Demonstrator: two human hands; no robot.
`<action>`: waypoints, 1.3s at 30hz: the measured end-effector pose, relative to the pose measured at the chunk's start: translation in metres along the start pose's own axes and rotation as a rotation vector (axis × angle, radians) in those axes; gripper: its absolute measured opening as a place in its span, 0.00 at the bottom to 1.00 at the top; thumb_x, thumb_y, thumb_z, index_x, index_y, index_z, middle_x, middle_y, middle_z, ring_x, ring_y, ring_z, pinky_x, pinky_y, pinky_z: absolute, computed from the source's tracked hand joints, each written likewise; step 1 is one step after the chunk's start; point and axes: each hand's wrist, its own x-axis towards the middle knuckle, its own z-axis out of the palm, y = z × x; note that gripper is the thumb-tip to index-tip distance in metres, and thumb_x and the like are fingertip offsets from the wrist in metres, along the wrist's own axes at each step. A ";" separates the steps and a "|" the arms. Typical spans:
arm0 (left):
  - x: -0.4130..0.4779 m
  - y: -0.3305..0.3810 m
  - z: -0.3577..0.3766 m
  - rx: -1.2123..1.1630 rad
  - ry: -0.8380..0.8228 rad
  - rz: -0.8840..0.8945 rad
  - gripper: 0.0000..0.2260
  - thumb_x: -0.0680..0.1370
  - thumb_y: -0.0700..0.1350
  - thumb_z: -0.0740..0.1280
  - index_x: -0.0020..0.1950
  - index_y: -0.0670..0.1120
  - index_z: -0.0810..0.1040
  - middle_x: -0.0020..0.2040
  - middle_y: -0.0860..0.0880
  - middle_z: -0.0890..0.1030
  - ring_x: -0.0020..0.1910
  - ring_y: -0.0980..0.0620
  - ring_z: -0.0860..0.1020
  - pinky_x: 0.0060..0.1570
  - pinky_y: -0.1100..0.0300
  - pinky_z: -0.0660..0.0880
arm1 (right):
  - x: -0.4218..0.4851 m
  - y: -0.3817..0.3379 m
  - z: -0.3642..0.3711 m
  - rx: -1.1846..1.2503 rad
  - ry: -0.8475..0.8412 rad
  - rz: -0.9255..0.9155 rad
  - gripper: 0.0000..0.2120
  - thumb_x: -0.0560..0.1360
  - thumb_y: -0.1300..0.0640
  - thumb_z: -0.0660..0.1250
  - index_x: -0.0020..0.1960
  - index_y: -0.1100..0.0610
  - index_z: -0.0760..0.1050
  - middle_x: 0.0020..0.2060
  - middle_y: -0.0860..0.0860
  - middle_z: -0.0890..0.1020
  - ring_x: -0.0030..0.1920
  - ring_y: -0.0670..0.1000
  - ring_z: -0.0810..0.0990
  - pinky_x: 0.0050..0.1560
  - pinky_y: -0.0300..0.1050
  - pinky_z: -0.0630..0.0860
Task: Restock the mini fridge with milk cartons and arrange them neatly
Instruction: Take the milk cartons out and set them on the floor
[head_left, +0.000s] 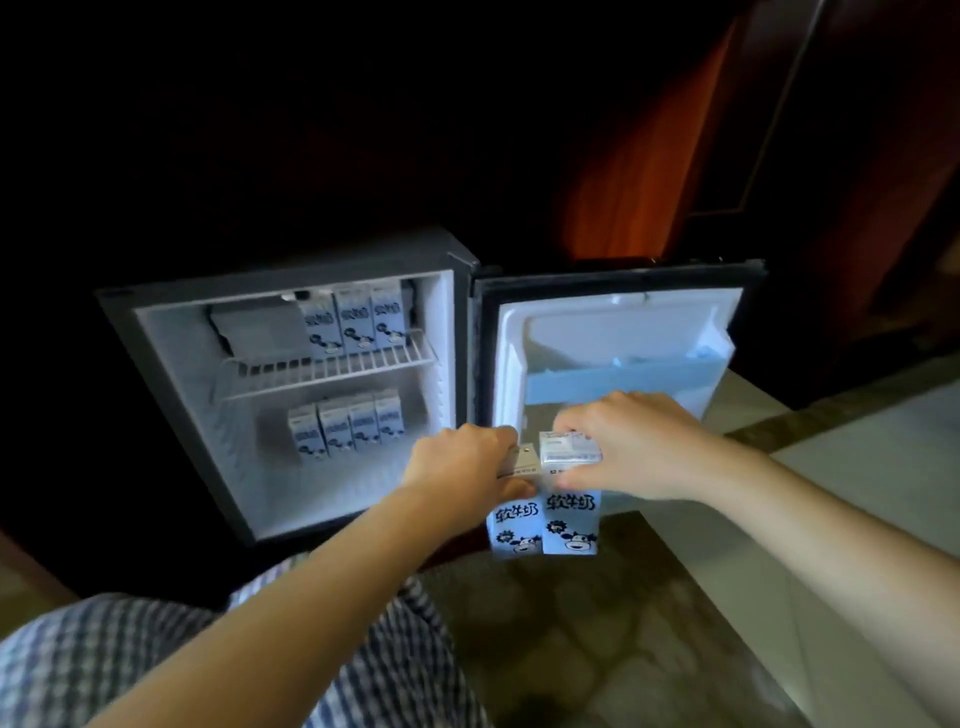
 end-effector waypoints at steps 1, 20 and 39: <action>0.004 0.011 0.012 -0.020 -0.034 0.008 0.17 0.75 0.62 0.63 0.51 0.49 0.69 0.49 0.49 0.79 0.41 0.49 0.73 0.39 0.57 0.69 | -0.009 0.008 0.012 0.001 -0.024 0.018 0.16 0.70 0.37 0.65 0.48 0.48 0.73 0.41 0.47 0.79 0.43 0.51 0.77 0.39 0.45 0.69; 0.026 0.126 0.259 -0.216 -0.655 -0.113 0.13 0.78 0.45 0.64 0.62 0.46 0.74 0.57 0.45 0.78 0.54 0.46 0.77 0.50 0.54 0.75 | -0.115 0.071 0.298 0.226 -0.438 0.423 0.20 0.72 0.39 0.66 0.55 0.53 0.75 0.49 0.52 0.82 0.48 0.53 0.80 0.50 0.50 0.78; -0.006 0.166 0.324 -0.514 -0.842 -0.244 0.18 0.83 0.37 0.50 0.72 0.35 0.62 0.70 0.36 0.68 0.68 0.39 0.67 0.31 0.82 0.67 | -0.190 0.033 0.385 0.418 -0.216 0.554 0.20 0.77 0.43 0.54 0.43 0.57 0.77 0.28 0.49 0.76 0.27 0.51 0.79 0.26 0.39 0.69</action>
